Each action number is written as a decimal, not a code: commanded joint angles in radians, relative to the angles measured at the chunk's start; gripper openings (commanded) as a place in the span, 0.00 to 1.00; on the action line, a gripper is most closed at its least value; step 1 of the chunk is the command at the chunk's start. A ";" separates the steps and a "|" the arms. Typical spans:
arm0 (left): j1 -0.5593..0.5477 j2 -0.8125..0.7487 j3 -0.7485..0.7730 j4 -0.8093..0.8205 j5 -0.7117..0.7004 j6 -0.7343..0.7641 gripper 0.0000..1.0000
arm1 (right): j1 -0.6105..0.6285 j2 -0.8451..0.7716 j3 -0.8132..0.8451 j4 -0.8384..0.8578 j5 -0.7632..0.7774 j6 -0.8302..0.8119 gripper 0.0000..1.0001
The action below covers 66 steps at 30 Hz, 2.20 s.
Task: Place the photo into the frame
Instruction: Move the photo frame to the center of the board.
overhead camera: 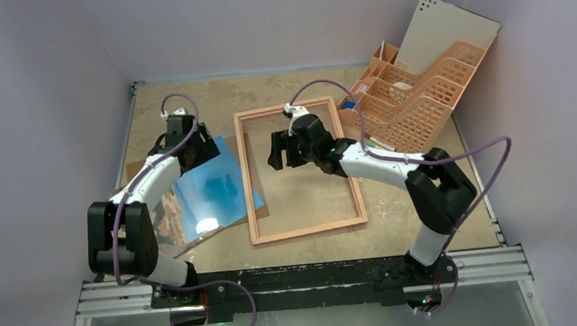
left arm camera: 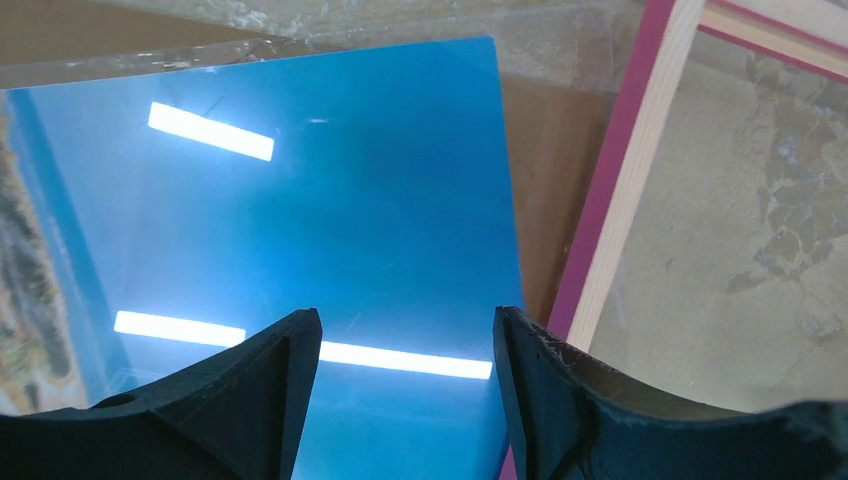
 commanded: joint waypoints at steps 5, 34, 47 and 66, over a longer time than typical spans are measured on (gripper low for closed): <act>0.062 0.179 0.060 0.160 0.223 -0.074 0.61 | 0.024 0.233 0.246 -0.058 0.075 0.033 0.81; 0.158 0.140 -0.241 0.374 0.288 -0.332 0.51 | 0.278 0.679 0.901 -0.564 0.385 -0.100 0.39; 0.164 0.138 -0.242 0.362 0.290 -0.324 0.51 | 0.257 0.574 0.754 -0.585 0.350 -0.194 0.24; 0.165 0.133 -0.206 0.296 0.294 -0.277 0.52 | 0.174 0.451 0.537 -0.503 0.444 -0.100 0.30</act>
